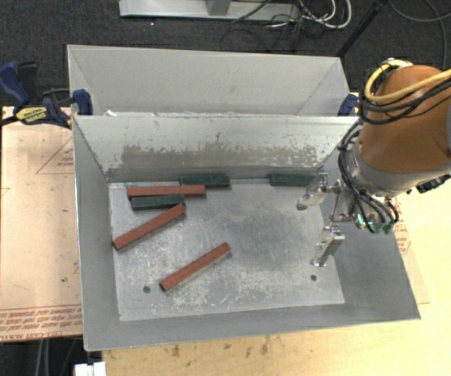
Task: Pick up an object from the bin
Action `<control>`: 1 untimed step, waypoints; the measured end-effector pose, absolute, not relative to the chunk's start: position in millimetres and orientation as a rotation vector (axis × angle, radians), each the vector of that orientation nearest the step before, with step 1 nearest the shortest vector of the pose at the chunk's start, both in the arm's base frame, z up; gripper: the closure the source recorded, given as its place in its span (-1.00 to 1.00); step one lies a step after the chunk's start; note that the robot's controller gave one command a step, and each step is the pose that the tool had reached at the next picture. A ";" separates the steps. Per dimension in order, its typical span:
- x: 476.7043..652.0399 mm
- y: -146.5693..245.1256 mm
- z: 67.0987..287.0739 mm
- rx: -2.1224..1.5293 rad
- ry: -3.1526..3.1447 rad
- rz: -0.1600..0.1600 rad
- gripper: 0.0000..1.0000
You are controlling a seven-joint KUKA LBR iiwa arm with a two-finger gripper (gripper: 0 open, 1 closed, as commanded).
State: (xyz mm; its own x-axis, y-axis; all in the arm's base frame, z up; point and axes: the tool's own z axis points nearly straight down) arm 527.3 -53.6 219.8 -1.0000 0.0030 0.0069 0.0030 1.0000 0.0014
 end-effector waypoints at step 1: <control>528.8 -53.4 223.7 -0.001 -3.142 -0.001 -1.00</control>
Offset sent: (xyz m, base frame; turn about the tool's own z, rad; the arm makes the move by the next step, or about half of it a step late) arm -0.0228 -0.0340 -0.0499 0.0551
